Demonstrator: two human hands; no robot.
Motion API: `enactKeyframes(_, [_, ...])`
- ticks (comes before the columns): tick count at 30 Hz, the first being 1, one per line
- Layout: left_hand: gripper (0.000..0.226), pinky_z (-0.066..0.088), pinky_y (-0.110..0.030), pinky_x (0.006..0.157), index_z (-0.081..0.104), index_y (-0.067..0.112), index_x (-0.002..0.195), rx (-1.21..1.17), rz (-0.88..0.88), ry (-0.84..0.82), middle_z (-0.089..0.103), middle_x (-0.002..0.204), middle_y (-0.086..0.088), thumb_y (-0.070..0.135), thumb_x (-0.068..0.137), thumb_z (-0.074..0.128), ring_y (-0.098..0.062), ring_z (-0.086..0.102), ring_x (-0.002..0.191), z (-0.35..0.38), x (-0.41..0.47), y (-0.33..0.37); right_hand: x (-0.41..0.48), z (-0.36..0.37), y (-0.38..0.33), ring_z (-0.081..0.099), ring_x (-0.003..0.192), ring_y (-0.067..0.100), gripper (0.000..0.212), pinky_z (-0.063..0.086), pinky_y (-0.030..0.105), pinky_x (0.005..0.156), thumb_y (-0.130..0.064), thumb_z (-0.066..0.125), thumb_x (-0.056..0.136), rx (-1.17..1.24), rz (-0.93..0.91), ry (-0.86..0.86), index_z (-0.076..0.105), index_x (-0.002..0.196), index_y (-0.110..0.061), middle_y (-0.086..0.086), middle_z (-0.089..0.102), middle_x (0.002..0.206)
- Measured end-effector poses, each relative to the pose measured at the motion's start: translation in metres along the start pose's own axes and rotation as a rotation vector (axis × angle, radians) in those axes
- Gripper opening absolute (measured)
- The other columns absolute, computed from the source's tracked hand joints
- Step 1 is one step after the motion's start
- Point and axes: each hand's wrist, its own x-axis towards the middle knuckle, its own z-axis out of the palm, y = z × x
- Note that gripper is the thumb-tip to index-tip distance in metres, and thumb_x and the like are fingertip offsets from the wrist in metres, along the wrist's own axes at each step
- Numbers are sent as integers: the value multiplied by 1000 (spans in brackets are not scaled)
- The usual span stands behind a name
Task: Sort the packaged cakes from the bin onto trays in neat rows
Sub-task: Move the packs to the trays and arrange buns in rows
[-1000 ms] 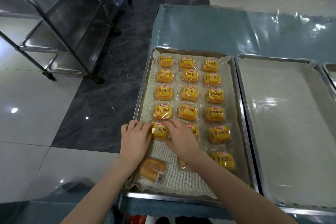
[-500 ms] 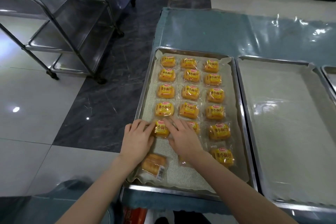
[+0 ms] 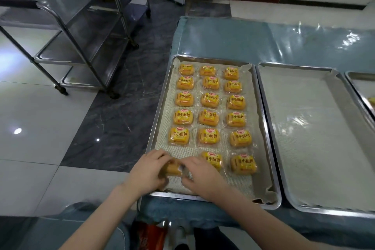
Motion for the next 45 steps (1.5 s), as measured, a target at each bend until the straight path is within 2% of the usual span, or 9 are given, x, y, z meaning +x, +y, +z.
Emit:
enactKeyframes(2, [58,48,-33,90,58,26,123,-87,-63,46,58,115,8,21,68,77,-13,55,104,0,4,-1,1,-6,-2,47,99,14,26,30,24,84,-30,45,97,37,84,57,51,121,-20,-1,61,106])
enactKeyframes(6, [64,51,-26,85,41,33,135,-212,-208,45,64,110,6,20,81,72,-8,61,94,-2,9,1,8,-7,7,47,118,15,28,19,34,114,-34,35,103,10,183,100,52,122,-22,-2,62,118])
enactKeyframes(9, [59,52,-29,88,35,30,139,-159,-242,10,61,120,1,23,88,65,-12,62,98,0,12,6,16,-4,16,41,130,12,37,22,38,118,-38,43,100,-46,135,101,50,134,-25,-6,54,136])
enactKeyframes(14, [63,47,-31,98,41,19,141,-116,-175,188,42,142,0,16,84,68,-18,55,115,9,16,8,19,1,22,45,128,16,43,37,40,111,-29,62,89,-129,24,148,56,131,-20,-3,53,136])
enactKeyframes(17, [67,43,-35,107,49,18,138,27,-64,158,47,142,1,16,76,75,-19,50,123,17,16,5,20,5,21,45,127,15,51,32,39,113,-45,51,89,-172,14,82,54,133,-19,-4,54,136])
enactKeyframes(28, [69,55,-36,83,63,19,122,224,-89,175,67,121,2,26,59,89,-20,65,101,28,17,0,27,12,26,48,128,18,53,29,48,114,-38,63,87,-208,55,69,51,137,-21,-4,54,138])
enactKeyframes(33, [65,51,-40,95,57,19,130,136,-71,193,58,133,-1,25,70,81,-22,56,116,26,15,1,6,-1,35,27,141,11,64,9,29,116,-45,55,91,-141,121,103,31,148,-27,-8,33,153])
enactKeyframes(38, [66,42,-40,107,47,22,139,101,95,178,46,146,0,24,78,73,-20,44,132,35,18,21,-33,-17,58,31,138,13,65,23,31,115,-51,53,90,-168,223,94,34,146,-26,-8,36,149])
enactKeyframes(45, [57,25,-41,115,42,24,143,121,54,147,38,152,2,41,90,56,-19,37,139,57,18,31,-37,-6,50,44,128,16,41,22,18,106,-13,54,96,-86,267,206,52,137,-16,-2,53,137])
